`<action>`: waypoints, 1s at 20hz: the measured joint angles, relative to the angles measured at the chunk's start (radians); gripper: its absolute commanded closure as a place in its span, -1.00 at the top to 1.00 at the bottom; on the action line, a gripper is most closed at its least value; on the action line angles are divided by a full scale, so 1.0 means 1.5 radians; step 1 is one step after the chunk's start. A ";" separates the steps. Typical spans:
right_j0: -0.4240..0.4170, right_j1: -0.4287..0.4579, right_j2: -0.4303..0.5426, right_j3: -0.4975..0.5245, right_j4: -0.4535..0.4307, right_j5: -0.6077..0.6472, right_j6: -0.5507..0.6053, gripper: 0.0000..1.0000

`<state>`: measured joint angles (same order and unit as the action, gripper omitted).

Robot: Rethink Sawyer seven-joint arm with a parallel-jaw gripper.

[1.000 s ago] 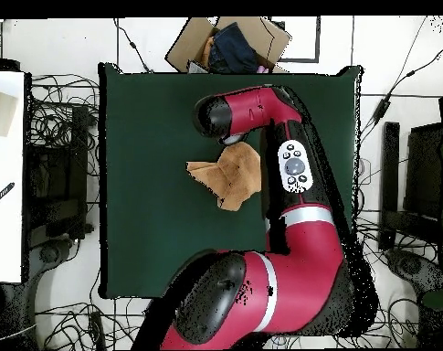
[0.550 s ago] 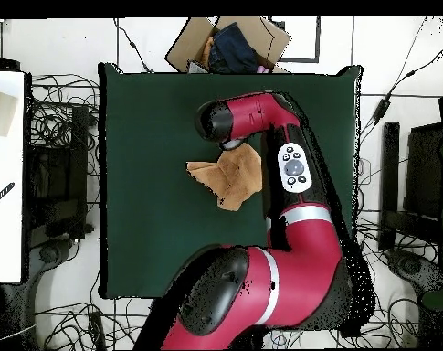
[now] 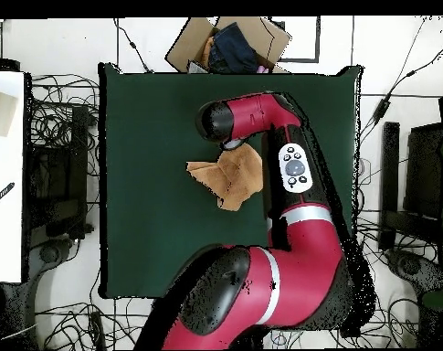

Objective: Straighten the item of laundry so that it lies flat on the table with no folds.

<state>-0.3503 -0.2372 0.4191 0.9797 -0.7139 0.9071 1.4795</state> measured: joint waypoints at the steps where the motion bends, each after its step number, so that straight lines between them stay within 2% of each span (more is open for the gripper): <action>1: 0.000 0.000 0.000 0.000 0.000 0.000 0.000 1.00; 11: -0.006 -0.001 0.000 0.003 0.003 0.000 0.000 1.00; 20: -0.029 -0.037 -0.004 0.065 0.013 0.001 0.000 1.00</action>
<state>-0.3936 -0.2925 0.4131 1.0774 -0.6941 0.9084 1.4795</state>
